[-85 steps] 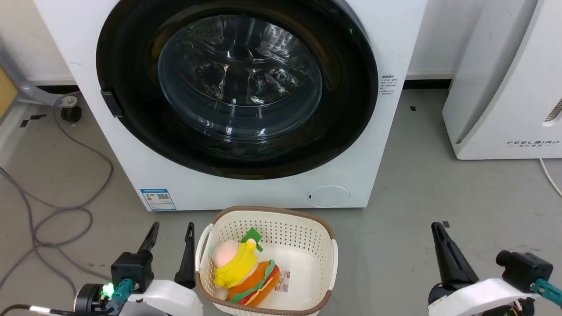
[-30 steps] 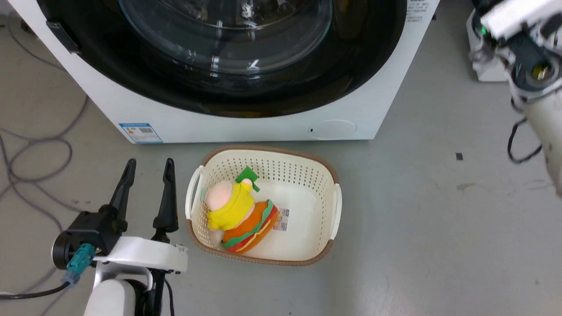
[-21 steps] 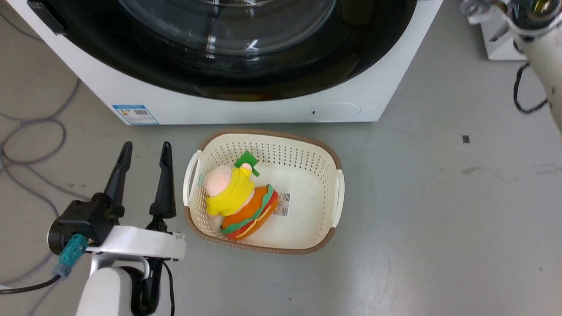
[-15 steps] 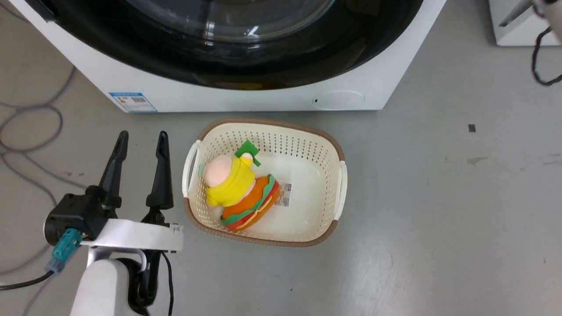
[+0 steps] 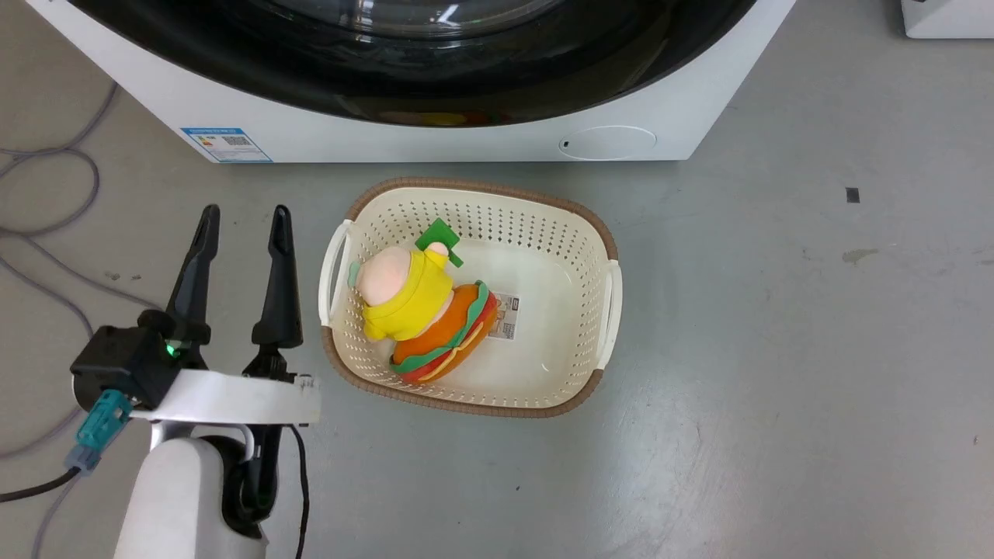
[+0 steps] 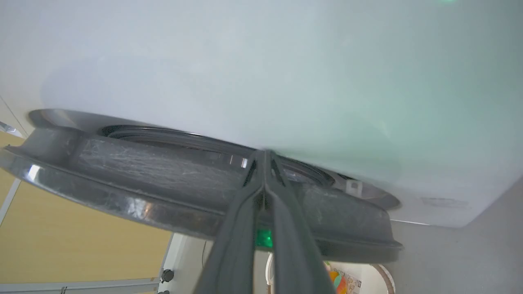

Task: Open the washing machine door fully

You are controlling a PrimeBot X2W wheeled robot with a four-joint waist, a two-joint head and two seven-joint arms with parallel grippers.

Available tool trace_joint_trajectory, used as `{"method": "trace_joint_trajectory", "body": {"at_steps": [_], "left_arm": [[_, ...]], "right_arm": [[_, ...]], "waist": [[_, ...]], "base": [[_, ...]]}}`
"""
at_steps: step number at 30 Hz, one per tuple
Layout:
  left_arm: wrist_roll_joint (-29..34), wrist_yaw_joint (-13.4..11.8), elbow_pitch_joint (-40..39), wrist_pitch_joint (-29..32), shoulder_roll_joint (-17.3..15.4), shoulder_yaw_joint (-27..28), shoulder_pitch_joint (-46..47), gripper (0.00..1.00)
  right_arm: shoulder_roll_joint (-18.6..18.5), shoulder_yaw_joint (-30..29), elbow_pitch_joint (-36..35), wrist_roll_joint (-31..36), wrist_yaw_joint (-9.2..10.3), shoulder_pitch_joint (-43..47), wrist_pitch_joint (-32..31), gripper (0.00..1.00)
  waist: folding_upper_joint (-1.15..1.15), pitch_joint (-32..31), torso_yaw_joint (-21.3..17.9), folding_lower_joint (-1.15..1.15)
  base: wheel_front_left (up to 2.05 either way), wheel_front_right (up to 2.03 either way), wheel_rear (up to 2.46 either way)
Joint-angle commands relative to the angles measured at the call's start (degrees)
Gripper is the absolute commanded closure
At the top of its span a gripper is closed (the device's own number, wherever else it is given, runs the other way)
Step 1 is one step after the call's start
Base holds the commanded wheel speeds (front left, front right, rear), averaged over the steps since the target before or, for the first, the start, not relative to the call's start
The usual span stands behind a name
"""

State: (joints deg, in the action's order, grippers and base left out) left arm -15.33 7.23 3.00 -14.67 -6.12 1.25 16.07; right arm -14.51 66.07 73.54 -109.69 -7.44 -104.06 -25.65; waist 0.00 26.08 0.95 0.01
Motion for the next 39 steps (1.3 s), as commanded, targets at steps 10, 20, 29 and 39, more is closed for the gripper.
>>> {"method": "trace_joint_trajectory", "body": {"at_steps": [10,20,29,39], "left_arm": [[-0.2,0.3,0.5,-0.3,0.2,-0.1,1.0,0.00],[0.3,0.3,1.7,-0.3,0.7,-0.6,-0.1,0.00],[1.4,0.3,4.6,-0.3,1.0,-1.8,-3.3,0.00],[3.1,0.3,6.9,-0.3,1.2,-3.6,-7.9,0.00]], "right_arm": [[6.0,2.4,0.1,-1.3,-0.05,2.5,-7.1,1.00],[5.0,2.1,-3.9,-2.2,-0.05,8.5,-10.4,1.00],[1.6,0.6,-12.4,-4.9,-0.05,18.6,-11.9,1.00],[-3.2,0.4,-25.6,-8.5,-0.05,30.7,-11.3,1.00]], "waist": [[0.00,-0.7,0.2,-0.01],[0.00,-3.4,0.6,-0.01],[0.00,-9.9,1.3,-0.01],[0.00,-16.9,1.9,-0.01]], "base": [[0.00,0.00,0.00],[0.00,0.00,0.00],[0.00,0.00,0.00],[0.00,0.00,0.00]]}}
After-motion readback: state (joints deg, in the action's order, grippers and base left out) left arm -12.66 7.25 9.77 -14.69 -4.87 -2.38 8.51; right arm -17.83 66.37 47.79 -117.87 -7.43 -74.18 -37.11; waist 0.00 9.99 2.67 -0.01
